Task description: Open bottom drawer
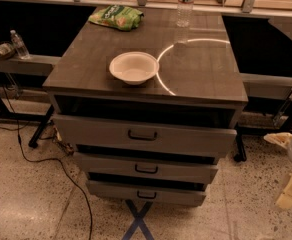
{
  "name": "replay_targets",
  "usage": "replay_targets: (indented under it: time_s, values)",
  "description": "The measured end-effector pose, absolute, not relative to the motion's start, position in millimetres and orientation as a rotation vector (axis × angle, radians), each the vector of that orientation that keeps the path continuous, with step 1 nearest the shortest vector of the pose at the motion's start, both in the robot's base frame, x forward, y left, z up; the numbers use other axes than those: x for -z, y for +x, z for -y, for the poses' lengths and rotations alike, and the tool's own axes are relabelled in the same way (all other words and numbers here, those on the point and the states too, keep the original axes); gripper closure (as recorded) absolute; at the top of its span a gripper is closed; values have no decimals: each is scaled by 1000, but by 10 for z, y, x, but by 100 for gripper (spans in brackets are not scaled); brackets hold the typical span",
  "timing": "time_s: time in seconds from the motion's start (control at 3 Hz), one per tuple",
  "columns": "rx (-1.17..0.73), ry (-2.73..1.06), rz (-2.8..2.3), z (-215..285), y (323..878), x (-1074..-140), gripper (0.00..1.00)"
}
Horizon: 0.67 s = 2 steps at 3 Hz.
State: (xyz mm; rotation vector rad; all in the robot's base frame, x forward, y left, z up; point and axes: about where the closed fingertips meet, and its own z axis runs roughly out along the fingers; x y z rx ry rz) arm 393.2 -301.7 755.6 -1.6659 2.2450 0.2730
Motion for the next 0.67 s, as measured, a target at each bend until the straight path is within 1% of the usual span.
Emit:
replay_targets:
  time_s: [0.67]
  values:
    - [-266,-1657,-2263,2997,3913,-7477,0]
